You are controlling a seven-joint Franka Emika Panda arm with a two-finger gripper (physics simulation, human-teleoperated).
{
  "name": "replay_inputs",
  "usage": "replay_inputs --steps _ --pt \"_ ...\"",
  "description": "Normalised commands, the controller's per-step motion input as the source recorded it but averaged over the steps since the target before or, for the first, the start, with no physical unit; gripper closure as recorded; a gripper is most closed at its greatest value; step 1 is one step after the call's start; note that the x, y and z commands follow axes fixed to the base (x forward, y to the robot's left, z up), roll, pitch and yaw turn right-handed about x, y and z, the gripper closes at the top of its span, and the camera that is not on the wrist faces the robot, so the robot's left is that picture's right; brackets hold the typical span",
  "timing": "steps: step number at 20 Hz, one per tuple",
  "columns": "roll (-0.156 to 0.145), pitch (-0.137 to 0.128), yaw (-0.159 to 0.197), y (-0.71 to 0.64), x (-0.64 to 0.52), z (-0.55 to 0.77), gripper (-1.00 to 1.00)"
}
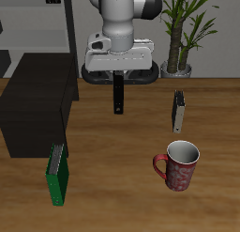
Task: Place the black book upright on top of the shelf and place the red mug on top of the shelf
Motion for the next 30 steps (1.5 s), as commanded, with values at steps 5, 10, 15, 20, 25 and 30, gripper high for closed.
replay_inputs --steps 5,10,15,20,25,30 --pt "0.03 -0.078 -0.02 -0.16 -0.58 0.46 1.0" --pt "0.006 -0.024 -0.057 -0.23 -0.4 0.42 1.0" --pt "-0.058 -0.06 -0.055 -0.47 -0.42 0.54 1.0" --pt "-0.044 -0.026 -0.059 -0.38 -0.22 0.31 1.0" --pt "-0.043 -0.028 -0.053 -0.35 -0.22 0.21 1.0" --pt "-0.037 -0.004 -0.09 -0.42 -0.27 0.17 1.0"
